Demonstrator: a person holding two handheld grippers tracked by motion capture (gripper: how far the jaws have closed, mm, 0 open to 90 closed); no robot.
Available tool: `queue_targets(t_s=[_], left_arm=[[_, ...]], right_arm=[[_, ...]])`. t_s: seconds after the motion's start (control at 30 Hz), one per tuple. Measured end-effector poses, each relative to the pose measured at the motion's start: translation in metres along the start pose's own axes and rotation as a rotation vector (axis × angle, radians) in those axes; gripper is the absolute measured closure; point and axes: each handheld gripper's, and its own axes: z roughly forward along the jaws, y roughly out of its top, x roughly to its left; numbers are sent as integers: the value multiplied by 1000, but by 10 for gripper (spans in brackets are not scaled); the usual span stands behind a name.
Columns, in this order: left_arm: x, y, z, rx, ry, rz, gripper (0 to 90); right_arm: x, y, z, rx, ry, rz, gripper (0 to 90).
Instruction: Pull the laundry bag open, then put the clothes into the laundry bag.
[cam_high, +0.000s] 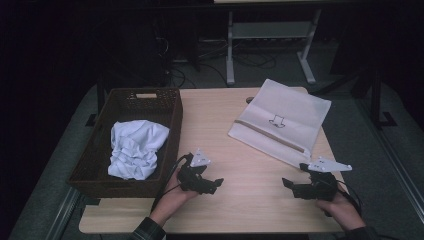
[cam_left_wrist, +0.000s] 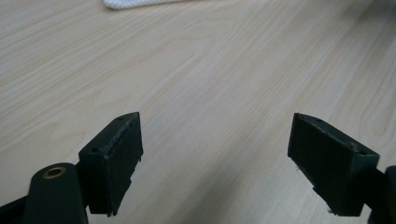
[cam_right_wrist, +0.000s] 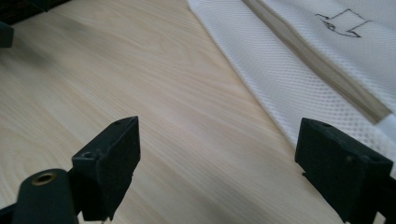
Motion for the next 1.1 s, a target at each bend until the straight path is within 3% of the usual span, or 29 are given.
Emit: queue_targets(t_s=[0.43,0.6,1.0,1.1], left_arm=[[0,-14,-12,6,11,12,170],[-1,-11,-16,15,18,13,170],[-1,1,-25,35,-12,29,170],[0,5,-28,31,-29,16,170]], right_arm=[[25,0,18,20,76,-54,133],[28,0,21,29,87,-76,133],[28,0,22,29,101,-87,133],[28,0,22,28,100,-86,133]])
